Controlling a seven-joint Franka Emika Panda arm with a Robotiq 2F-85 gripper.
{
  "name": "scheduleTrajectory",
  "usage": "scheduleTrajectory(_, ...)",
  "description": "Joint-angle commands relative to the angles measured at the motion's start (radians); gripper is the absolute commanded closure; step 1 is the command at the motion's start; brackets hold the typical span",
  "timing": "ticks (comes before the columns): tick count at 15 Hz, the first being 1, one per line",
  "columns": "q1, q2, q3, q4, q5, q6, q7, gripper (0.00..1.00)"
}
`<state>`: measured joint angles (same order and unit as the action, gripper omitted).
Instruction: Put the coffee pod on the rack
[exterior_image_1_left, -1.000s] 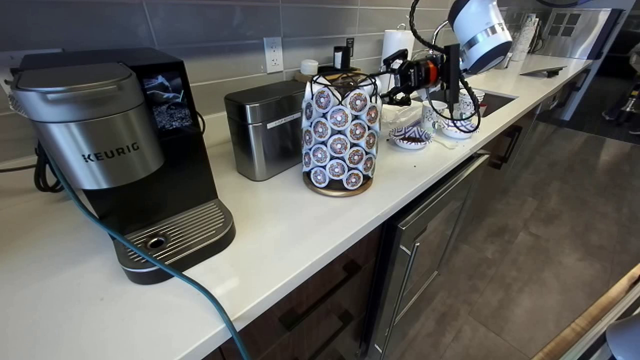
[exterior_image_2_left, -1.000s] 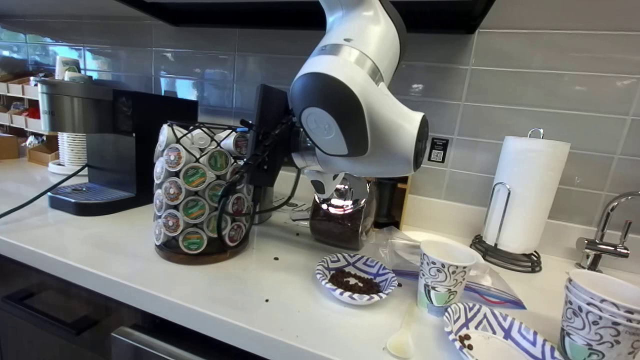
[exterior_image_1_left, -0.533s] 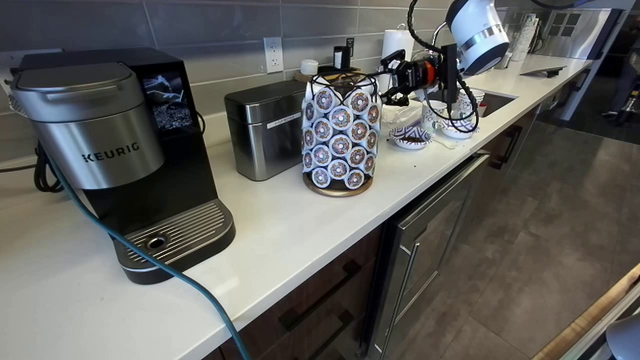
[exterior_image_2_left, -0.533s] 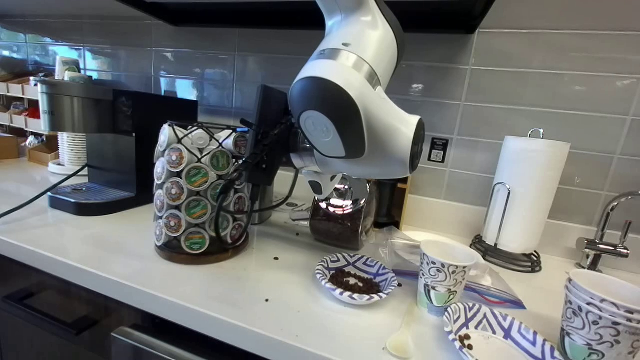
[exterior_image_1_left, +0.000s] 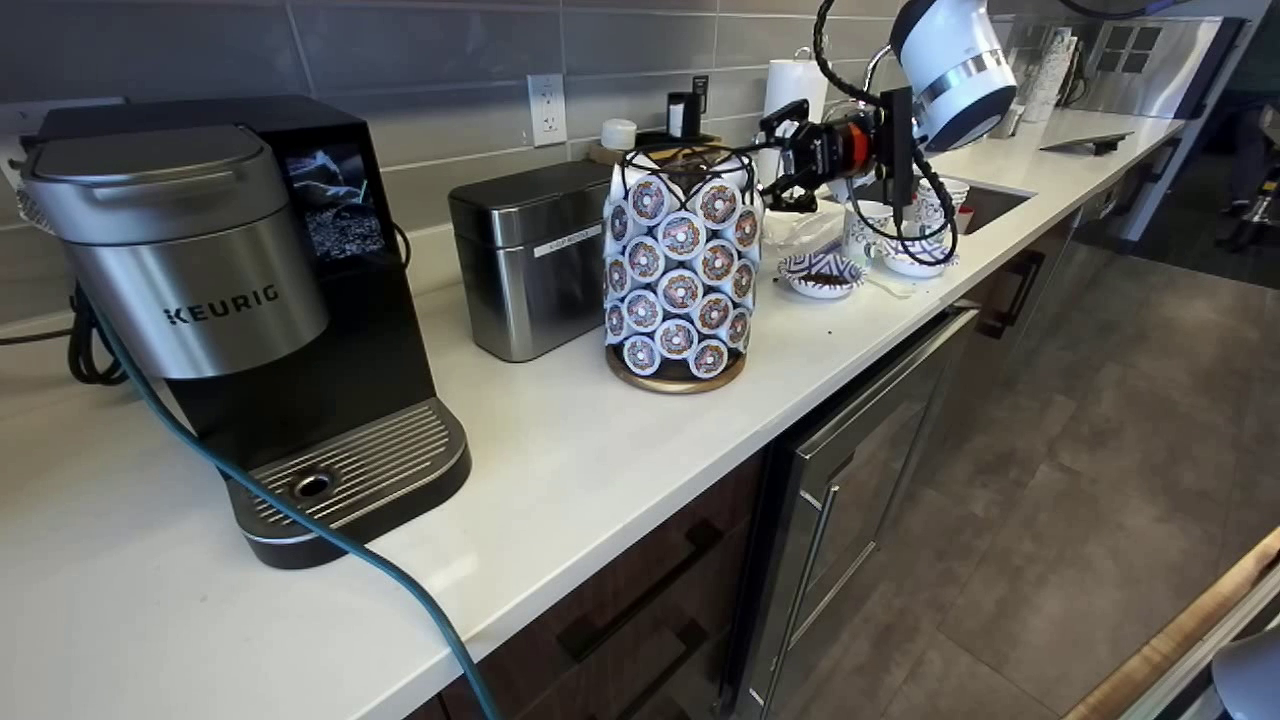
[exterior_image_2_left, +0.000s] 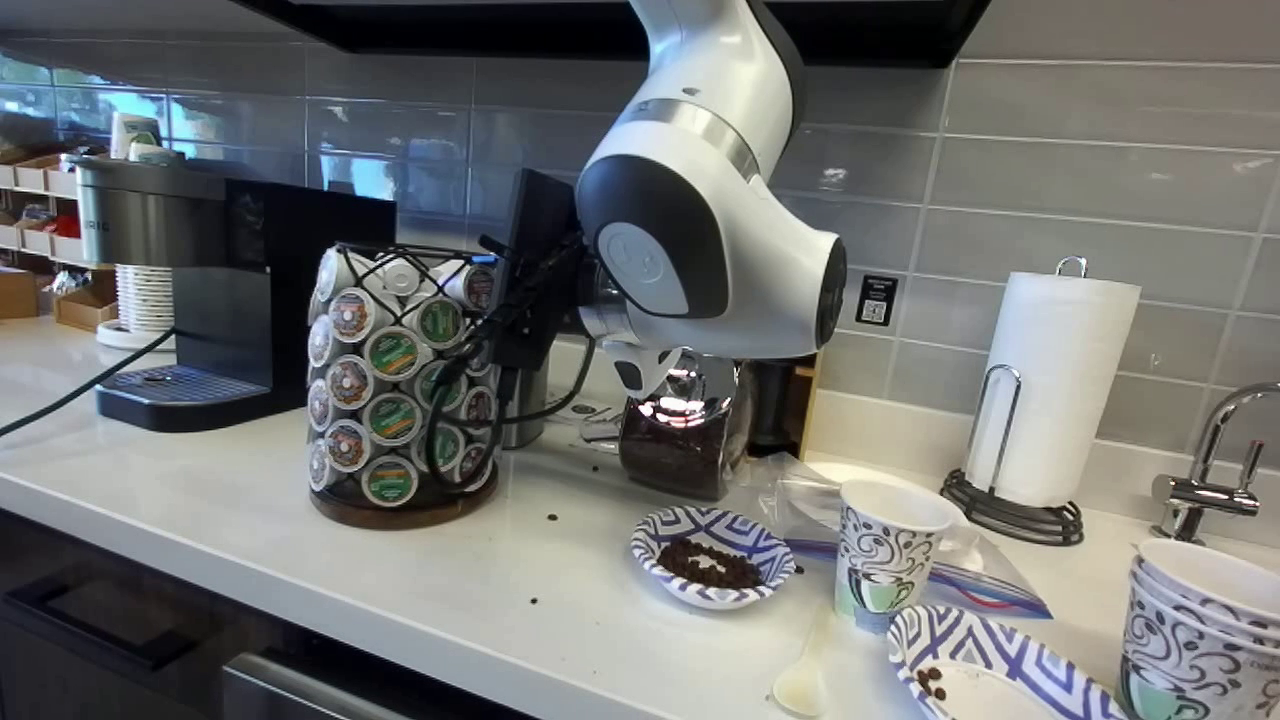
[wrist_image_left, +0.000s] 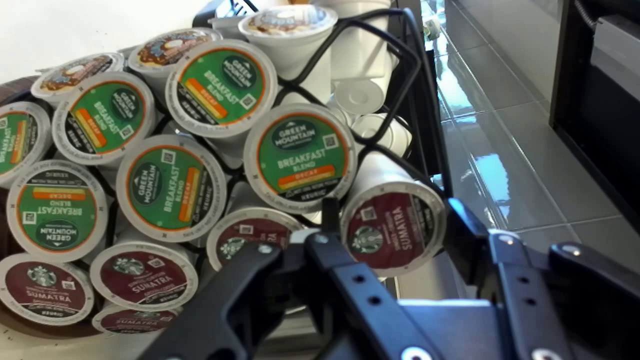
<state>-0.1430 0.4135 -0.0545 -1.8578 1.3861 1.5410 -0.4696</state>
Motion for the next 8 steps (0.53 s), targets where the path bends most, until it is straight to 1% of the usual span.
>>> scheduleTrajectory(1,0.005,0.022,-0.003,0.022,0.02,-0.031,0.023,0.72)
scheduleTrajectory(8,0.006,0.024,-0.002,0.024,0.02,-0.031,0.028,0.72)
